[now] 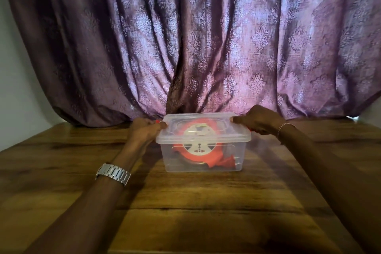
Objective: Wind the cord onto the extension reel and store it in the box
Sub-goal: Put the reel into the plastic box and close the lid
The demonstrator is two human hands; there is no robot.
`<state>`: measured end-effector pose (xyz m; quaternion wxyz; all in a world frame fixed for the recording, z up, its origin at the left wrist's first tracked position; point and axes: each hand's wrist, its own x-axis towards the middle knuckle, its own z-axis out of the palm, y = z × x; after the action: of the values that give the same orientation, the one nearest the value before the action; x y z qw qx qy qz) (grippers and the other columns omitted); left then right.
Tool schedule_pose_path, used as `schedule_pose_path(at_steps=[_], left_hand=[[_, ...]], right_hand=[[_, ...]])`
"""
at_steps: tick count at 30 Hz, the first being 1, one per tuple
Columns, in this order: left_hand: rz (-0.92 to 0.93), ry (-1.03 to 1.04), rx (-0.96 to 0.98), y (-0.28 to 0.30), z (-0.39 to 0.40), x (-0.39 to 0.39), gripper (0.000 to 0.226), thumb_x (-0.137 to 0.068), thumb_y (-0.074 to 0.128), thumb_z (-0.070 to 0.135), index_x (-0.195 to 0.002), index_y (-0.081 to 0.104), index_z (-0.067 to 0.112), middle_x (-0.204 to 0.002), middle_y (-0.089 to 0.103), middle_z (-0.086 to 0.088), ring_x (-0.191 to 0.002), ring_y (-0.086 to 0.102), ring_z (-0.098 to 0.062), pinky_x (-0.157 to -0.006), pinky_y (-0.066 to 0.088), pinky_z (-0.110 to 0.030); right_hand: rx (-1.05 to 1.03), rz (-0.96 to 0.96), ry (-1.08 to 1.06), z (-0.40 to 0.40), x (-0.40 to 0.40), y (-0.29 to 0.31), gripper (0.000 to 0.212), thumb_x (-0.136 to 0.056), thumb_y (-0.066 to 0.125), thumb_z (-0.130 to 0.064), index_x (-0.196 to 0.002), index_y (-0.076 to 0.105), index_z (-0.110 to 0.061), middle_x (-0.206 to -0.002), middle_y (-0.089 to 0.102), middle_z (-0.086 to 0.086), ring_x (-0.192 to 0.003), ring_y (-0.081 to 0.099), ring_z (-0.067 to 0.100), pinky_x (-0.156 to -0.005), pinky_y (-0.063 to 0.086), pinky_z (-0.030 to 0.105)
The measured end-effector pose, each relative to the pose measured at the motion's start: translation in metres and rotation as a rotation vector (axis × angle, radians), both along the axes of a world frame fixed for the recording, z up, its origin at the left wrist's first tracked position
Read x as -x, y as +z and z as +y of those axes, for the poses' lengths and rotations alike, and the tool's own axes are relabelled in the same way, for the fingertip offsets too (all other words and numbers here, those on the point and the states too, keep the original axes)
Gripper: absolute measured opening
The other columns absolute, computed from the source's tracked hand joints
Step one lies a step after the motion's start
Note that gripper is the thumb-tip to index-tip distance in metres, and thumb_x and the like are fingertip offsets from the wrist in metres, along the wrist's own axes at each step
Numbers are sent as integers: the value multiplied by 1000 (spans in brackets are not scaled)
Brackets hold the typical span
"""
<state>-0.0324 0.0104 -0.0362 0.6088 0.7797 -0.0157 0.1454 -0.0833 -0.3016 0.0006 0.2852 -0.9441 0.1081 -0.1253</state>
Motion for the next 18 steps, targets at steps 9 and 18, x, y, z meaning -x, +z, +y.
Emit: schedule_pose_path(at_steps=[9,18], left_hand=[[-117,131,-337,10,-8,5,17,-81,78,17,-94,81,7,-87,78,-11,-81,71,-22,-81,56,-33],[18,-43,89,-5,-5,7,28,-77,74,9,-103,81,16,-83,78,4,-75,69,-14,-81,59,-34]], right_hand=[[192,-93,-61,13,0,-8,48,-87,59,-54,-65,52,-12,-74,57,9,-62,54,22,-55,36,28],[71,-158,-48,27,8,-14,37,-85,65,-36,-65,52,-7,-72,60,13,-66,58,28,-52,40,29]])
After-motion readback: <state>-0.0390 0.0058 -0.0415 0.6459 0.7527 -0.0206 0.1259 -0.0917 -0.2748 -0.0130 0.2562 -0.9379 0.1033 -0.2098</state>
